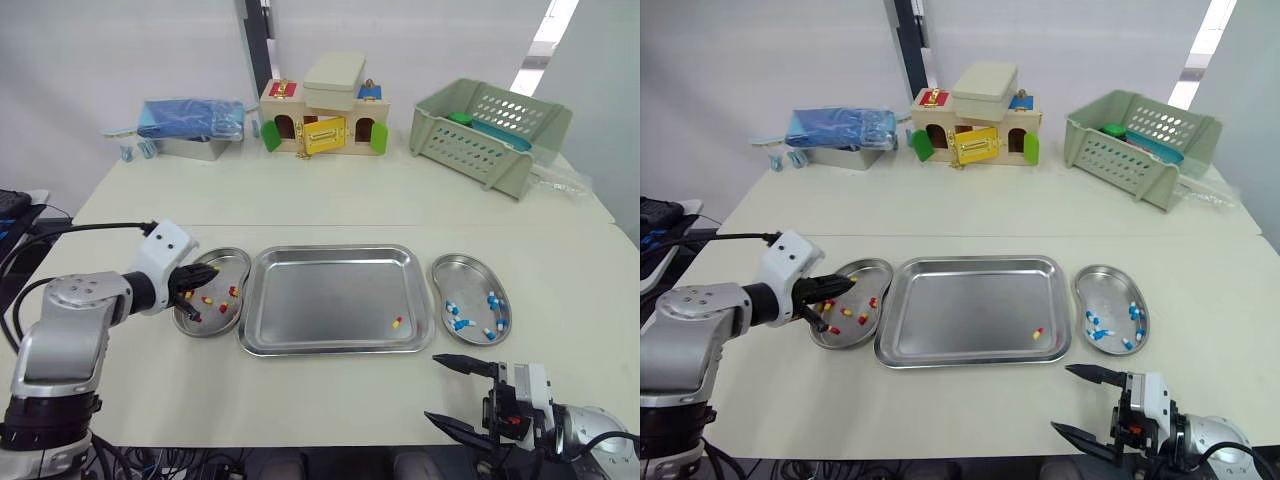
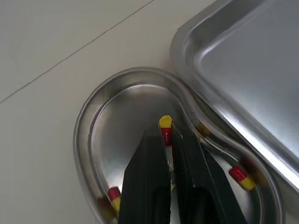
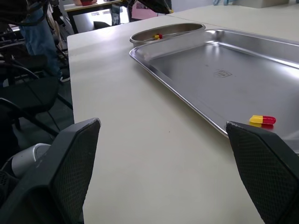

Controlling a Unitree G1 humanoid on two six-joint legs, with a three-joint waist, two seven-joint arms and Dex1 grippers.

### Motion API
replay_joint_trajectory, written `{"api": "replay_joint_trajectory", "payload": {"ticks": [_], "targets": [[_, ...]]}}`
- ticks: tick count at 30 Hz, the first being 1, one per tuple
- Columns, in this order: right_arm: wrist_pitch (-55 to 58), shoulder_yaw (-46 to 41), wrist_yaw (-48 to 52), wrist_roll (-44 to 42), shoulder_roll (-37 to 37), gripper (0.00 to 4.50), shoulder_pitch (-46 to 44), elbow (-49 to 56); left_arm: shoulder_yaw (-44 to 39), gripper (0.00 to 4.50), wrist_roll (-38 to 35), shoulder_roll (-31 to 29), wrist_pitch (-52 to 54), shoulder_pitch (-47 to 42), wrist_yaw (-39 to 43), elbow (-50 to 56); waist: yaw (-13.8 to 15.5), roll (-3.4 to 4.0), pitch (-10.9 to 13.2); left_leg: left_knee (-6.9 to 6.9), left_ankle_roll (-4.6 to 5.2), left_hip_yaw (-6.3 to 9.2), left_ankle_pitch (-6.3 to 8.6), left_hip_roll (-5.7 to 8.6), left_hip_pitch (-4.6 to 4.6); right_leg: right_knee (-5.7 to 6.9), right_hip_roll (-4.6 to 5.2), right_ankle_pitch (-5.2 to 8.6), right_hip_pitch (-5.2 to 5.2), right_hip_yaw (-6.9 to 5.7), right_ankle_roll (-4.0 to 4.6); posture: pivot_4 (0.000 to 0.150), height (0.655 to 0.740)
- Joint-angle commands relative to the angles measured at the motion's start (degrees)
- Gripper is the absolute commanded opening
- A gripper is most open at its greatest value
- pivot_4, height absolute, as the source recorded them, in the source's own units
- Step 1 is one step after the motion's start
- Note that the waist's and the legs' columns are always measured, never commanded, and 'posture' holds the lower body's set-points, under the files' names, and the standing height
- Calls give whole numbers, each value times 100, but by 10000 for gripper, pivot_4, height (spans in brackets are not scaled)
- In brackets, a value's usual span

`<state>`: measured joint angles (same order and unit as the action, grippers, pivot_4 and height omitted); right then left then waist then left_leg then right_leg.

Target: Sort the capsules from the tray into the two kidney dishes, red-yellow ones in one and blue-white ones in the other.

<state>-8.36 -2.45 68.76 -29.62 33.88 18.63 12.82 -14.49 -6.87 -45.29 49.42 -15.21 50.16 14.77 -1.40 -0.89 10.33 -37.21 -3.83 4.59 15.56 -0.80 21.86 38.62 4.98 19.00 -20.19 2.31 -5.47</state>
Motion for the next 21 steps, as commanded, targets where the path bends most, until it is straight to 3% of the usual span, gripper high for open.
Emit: {"api": "replay_joint_trajectory", "payload": {"ticks": [1,5,6,8,18,19,21], "targets": [[-14,-44,102,-111,26,45000,-22,34,-67,433,-131,-65,-72,33,-202,161,8,-4,-2,0,0,0,0,0,0,-1,1,0,1,0,0,1500,7400],[21,-45,93,-117,15,45000,-44,30,76,433,-240,-168,-77,110,-198,130,-25,-4,-2,1,0,-1,0,0,-2,1,0,0,-2,1,0,1500,7400],[29,-52,84,-117,13,45000,-32,38,91,5649,-262,-196,-56,121,-206,123,-26,-4,-2,1,0,-1,0,0,-2,1,0,0,-2,1,0,1500,7400],[36,-65,72,-117,12,45000,-13,47,108,10346,-307,-235,-48,125,-235,99,-29,-4,-2,2,0,0,0,-1,-2,2,-1,0,-2,1,0,1500,7400],[20,-139,17,-114,20,45000,106,68,170,42622,-460,-357,-131,23,-340,-39,-30,-4,-2,3,0,-1,0,-1,-2,2,-1,0,-3,1,1,1500,7400],[36,-153,2,-126,23,45000,112,84,165,44826,-480,-369,-139,18,-348,-52,-29,-4,-2,3,0,0,0,-1,-2,2,-1,0,-3,1,1,1500,7400],[64,-171,-25,-148,35,45000,117,112,156,44826,-516,-390,-153,16,-360,-71,-29,-4,-2,3,0,0,0,-1,-2,2,-1,0,-3,1,1,1500,7400]]}}
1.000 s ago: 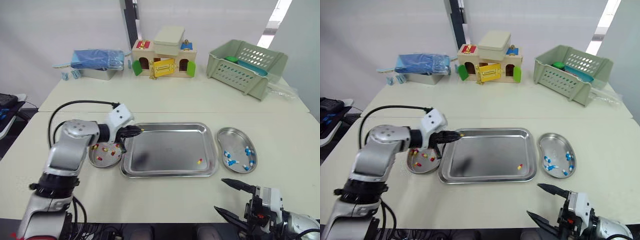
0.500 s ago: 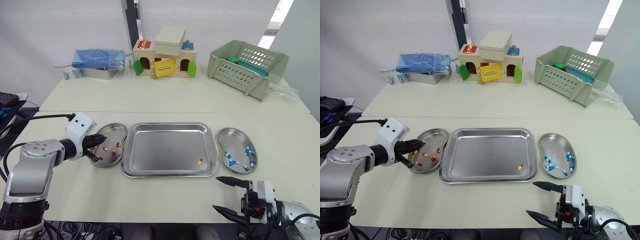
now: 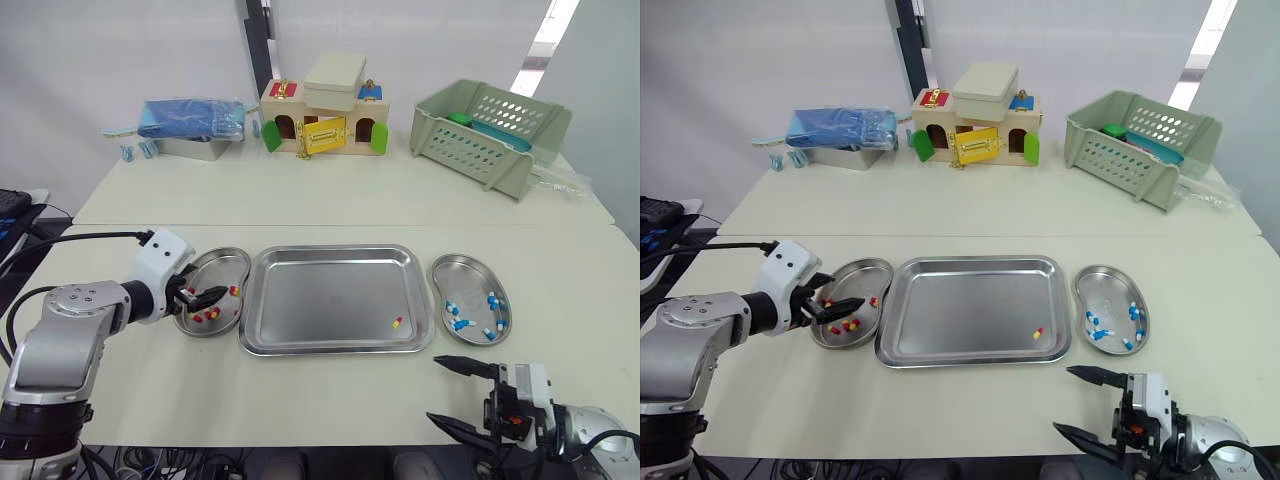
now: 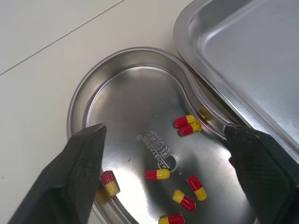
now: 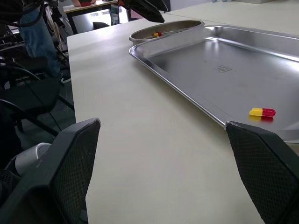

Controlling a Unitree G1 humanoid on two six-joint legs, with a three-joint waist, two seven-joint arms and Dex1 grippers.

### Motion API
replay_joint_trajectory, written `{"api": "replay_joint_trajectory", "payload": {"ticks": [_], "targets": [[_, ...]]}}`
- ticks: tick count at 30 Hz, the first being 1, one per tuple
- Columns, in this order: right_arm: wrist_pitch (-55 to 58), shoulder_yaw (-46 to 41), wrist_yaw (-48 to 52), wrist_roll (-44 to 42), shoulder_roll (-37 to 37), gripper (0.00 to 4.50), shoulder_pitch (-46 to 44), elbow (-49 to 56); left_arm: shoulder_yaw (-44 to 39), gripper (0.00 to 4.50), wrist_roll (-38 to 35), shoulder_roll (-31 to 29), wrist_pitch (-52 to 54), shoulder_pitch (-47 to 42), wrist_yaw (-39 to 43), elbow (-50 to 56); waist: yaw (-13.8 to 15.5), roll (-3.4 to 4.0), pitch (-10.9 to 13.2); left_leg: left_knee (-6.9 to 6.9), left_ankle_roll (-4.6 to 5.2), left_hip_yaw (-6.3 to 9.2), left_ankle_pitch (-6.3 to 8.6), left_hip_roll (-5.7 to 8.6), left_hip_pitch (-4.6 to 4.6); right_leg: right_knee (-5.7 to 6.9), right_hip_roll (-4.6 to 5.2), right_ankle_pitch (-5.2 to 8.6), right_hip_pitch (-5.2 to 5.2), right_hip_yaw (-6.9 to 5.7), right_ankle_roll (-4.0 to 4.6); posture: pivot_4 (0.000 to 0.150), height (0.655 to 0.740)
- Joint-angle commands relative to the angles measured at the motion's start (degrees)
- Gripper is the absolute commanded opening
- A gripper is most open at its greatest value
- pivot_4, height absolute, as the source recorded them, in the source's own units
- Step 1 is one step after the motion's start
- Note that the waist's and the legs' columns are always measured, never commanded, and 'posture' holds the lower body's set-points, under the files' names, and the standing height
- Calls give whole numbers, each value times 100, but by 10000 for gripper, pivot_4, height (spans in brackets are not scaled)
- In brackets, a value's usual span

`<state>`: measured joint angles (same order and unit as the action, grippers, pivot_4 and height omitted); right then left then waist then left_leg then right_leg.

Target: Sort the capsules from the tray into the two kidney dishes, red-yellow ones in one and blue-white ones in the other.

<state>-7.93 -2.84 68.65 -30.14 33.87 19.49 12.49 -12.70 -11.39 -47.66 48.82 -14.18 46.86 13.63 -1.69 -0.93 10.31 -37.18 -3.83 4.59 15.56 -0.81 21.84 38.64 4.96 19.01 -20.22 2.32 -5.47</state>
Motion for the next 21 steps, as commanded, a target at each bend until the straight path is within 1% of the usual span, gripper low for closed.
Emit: {"api": "replay_joint_trajectory", "payload": {"ticks": [1,4,7,8,11,13,16,21], "targets": [[52,-165,-35,-126,49,45000,40,167,-69,44826,-100,-145,-128,-70,-28,36,0,0,0,0,0,0,0,0,0,0,0,0,0,0,0,1500,7400],[182,-319,-73,-229,113,45000,78,236,-242,44826,-203,-183,-231,42,13,11,0,0,0,0,0,0,0,0,0,0,0,0,0,0,0,1500,7400],[418,-641,-95,-379,306,45000,112,240,-648,44826,-440,-265,-221,222,110,-34,-4,0,0,0,0,-2,0,0,0,0,0,0,-1,3,0,1500,7400],[513,-853,-99,-452,434,45000,73,156,-899,44826,-494,-341,-321,370,189,-116,-16,0,0,1,0,-1,0,0,0,0,0,0,-1,2,0,1500,7400],[760,-1537,-98,-568,894,45000,-152,-310,-1880,44826,-589,-510,-736,931,334,-549,-74,1,1,7,1,-10,0,-1,-6,1,-1,0,-4,12,1,1500,7400],[1014,-1786,-145,-533,1173,45000,-266,-603,-2403,44826,-496,-608,-1061,1533,446,-874,-77,1,1,10,1,-12,1,-2,-10,0,0,2,-4,11,4,1500,7400],[1165,-1998,-136,-478,1356,45000,-473,-996,-2960,44826,-424,-625,-1379,2300,542,-1123,-60,-5,0,18,2,-11,1,-3,-11,-3,-1,6,-3,7,9,1500,7400],[1161,-2158,44,-296,1640,45000,-1051,-2021,-3540,44826,-330,-453,-1711,3235,414,-1248,-15,-17,-2,13,1,-16,1,-2,-8,-4,6,6,0,7,9,1500,7400]]}}
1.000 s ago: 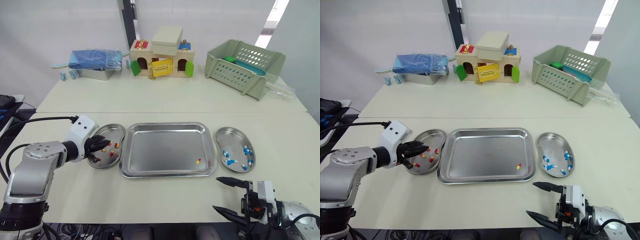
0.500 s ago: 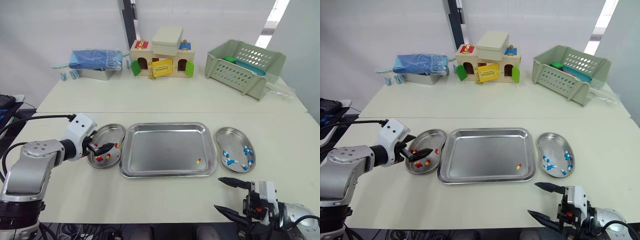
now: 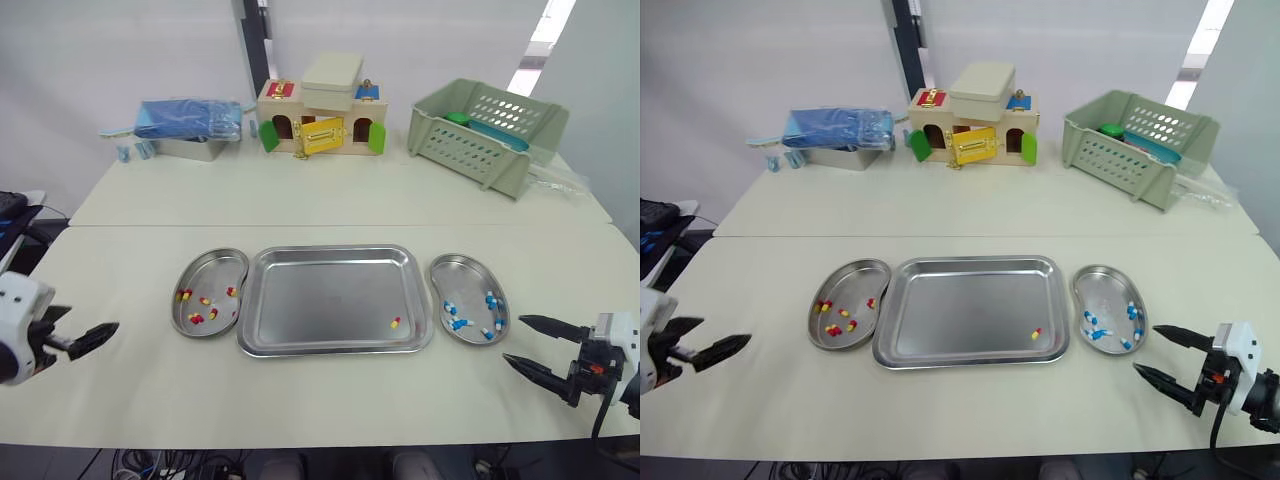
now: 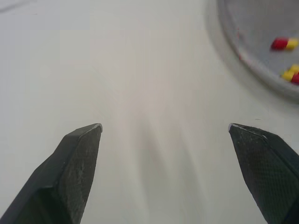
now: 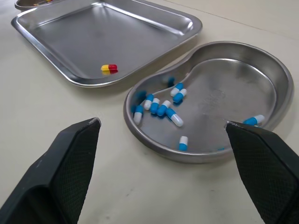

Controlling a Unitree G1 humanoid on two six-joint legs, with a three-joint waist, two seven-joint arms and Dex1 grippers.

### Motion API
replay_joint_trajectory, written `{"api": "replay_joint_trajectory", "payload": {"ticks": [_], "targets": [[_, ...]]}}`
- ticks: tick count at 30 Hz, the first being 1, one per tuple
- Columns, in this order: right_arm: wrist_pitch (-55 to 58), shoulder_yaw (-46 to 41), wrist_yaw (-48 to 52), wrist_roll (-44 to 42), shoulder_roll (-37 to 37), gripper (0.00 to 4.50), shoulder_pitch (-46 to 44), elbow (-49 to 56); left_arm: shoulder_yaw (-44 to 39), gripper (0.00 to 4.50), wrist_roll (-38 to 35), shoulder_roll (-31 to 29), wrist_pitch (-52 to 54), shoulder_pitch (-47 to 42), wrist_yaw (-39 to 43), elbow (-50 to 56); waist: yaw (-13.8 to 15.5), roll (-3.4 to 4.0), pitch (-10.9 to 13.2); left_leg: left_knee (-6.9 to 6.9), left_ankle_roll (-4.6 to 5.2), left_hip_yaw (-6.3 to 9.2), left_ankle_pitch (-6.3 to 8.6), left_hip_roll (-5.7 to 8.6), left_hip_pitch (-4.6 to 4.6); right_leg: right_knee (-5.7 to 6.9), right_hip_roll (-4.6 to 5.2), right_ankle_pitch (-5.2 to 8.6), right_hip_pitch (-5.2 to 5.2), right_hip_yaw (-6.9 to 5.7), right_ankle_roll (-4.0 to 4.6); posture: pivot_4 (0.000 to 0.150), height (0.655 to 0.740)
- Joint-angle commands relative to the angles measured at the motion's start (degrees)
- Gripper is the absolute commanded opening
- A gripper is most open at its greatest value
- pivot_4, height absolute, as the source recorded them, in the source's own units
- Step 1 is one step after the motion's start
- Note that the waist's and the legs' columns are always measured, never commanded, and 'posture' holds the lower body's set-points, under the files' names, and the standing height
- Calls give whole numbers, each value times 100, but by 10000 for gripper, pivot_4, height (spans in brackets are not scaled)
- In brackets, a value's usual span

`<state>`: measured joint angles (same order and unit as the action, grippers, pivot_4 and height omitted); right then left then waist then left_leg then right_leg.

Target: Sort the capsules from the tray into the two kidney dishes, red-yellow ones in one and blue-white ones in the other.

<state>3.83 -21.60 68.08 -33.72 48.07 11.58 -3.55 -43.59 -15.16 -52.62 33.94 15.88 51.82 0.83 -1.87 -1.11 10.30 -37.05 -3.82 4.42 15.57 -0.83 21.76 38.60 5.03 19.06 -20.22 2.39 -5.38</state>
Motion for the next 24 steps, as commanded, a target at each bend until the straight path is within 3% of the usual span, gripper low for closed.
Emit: {"api": "replay_joint_trajectory", "payload": {"ticks": [1,11,24], "targets": [[-40,-262,146,125,279,45000,-412,-646,-519,44826,42,81,-219,354,-123,49,14,-1,0,0,0,-2,0,1,-1,0,2,0,0,0,0,1500,7400],[-537,0,615,734,534,45000,-1702,-2355,-842,44826,-68,335,-395,906,-378,-39,-13,0,-2,2,0,-2,0,-1,-2,1,0,0,-1,-1,0,1500,7400],[-632,-97,809,859,533,45000,-1823,-2535,-696,44826,-248,354,-354,839,-527,110,-14,0,-2,2,0,-2,0,-2,-2,1,0,0,-1,-2,0,1500,7400]]}}
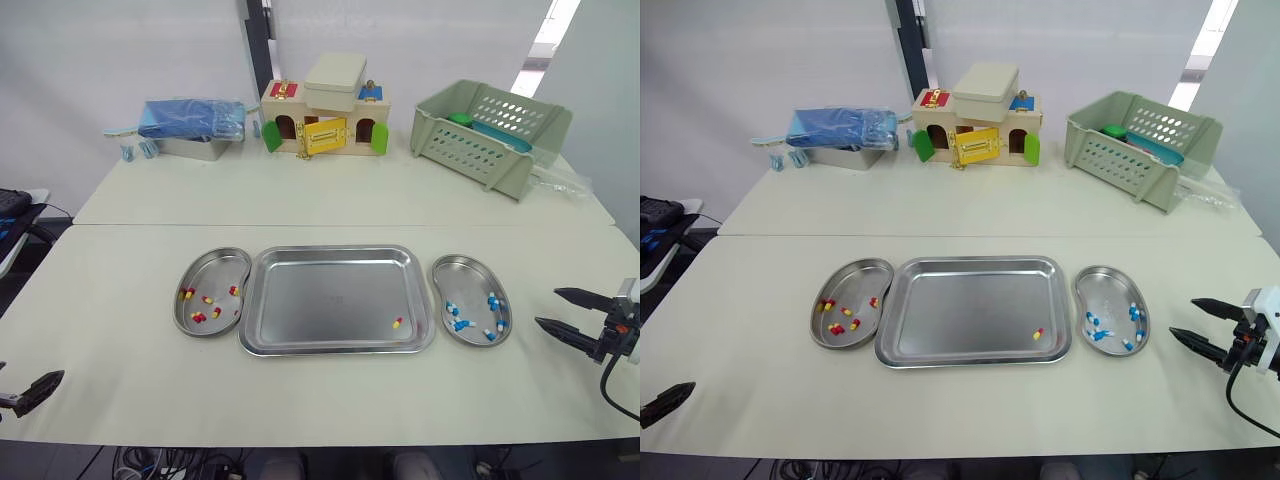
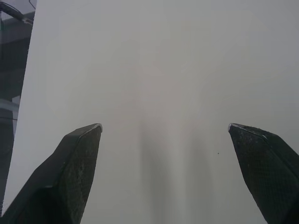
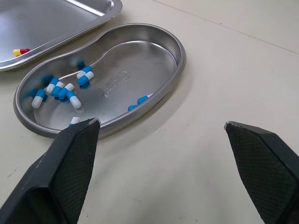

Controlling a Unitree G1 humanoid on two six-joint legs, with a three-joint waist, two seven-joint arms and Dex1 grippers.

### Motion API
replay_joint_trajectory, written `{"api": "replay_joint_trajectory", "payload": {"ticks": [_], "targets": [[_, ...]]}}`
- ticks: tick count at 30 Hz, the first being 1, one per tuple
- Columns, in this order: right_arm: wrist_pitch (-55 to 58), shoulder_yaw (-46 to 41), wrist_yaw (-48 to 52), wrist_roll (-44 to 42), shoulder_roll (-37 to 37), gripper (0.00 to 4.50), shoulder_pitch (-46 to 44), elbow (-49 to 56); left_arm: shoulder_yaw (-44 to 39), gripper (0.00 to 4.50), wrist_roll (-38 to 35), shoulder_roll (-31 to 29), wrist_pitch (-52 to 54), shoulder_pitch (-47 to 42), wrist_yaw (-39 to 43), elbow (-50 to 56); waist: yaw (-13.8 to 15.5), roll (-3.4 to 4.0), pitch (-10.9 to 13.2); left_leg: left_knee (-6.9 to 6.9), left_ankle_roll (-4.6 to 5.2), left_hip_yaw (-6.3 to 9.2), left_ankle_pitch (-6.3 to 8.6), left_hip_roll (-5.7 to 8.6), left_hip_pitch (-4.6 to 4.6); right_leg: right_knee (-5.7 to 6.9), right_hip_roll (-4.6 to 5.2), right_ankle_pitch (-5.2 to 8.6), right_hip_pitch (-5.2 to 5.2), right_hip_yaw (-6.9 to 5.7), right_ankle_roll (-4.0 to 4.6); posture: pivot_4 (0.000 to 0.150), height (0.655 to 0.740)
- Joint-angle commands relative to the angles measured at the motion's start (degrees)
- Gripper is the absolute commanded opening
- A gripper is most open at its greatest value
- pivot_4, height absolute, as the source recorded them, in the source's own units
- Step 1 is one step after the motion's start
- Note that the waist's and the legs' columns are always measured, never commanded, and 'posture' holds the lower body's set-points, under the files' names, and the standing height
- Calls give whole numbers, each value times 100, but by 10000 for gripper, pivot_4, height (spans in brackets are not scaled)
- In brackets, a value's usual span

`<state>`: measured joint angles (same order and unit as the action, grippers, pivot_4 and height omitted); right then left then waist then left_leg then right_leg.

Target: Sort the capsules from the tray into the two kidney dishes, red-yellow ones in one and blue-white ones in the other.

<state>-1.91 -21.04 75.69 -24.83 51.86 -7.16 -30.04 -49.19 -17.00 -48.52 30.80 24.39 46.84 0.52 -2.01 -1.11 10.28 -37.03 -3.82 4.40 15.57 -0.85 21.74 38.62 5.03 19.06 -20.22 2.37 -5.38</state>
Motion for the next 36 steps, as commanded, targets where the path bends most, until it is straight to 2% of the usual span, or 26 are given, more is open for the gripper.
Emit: {"api": "replay_joint_trajectory", "payload": {"ticks": [1,6,13,17,21,26,36], "targets": [[-45,-176,48,-44,146,45000,93,165,-119,44826,-73,-64,-48,-34,-31,150,1,0,0,0,0,0,0,0,0,0,0,0,0,0,0,1500,7400],[100,-273,86,-213,53,45000,497,695,121,44826,-183,-146,9,-135,111,624,9,0,0,0,0,0,0,0,1,0,0,0,1,0,0,1500,7400],[745,-396,-96,-795,-351,45000,1758,2676,1013,44826,-622,-270,399,-806,271,1763,35,0,-1,0,-1,3,0,0,3,-1,0,0,3,-3,0,1500,7400],[1087,-340,-381,-1054,-705,45000,2519,3911,2082,44826,-882,-335,591,-1642,307,2409,31,1,-1,0,-1,7,0,-1,4,-1,-2,0,3,-2,0,1500,7400],[1218,-139,-720,-1075,-1050,45000,2892,4609,3343,44826,-869,-245,627,-2590,336,2659,33,2,-2,-2,-1,7,0,2,4,-1,-2,0,4,-1,-1,1500,7400],[1080,102,-1304,-1000,-1705,45000,3348,5360,5439,44826,-515,435,573,-4294,564,2388,40,3,-4,-3,-1,9,-1,3,4,0,-4,0,4,-3,-1,1500,7400],[39,826,-1842,-261,-2691,45000,4124,5880,7122,44826,421,1633,160,-5747,675,889,13,4,-4,-6,-1,12,-1,6,5,0,-8,1,2,0,-4,1500,7400]]}}
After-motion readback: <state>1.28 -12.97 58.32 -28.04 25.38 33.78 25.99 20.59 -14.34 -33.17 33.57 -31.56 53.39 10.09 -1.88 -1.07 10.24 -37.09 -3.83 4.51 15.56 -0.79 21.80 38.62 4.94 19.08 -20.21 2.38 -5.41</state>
